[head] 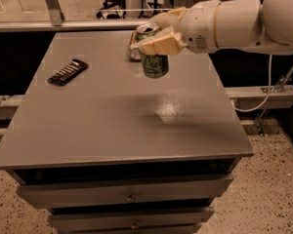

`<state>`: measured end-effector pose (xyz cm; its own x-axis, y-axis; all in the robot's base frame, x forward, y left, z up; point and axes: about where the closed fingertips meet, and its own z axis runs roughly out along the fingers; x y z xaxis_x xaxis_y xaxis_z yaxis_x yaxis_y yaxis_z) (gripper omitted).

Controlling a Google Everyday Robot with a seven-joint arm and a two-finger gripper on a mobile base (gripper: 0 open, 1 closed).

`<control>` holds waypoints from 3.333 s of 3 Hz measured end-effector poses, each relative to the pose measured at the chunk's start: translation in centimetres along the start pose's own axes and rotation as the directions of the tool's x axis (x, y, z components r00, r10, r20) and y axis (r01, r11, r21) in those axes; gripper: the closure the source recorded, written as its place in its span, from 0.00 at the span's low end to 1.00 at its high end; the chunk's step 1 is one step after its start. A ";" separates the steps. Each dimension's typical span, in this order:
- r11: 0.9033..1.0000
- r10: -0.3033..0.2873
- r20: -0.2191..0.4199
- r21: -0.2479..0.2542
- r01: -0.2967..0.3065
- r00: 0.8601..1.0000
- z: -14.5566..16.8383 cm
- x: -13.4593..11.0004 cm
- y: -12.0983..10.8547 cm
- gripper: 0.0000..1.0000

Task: Place green can upright

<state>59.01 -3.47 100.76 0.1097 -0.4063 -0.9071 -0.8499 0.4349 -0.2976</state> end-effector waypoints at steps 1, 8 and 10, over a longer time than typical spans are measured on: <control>0.986 -0.166 0.005 0.003 0.166 0.986 0.0 2.2 -0.2 1.00; 0.993 -0.114 0.071 0.012 0.114 0.991 -0.2 8.4 -1.1 0.29; 0.996 -0.073 0.061 0.049 0.070 0.995 -1.7 8.9 -1.7 0.00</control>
Offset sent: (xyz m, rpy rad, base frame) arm 0.0113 -0.0335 -0.0579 -0.1816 -0.3384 0.1017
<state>60.55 -9.23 93.74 0.2027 -0.3867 -0.8997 -0.8139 0.4443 -0.3743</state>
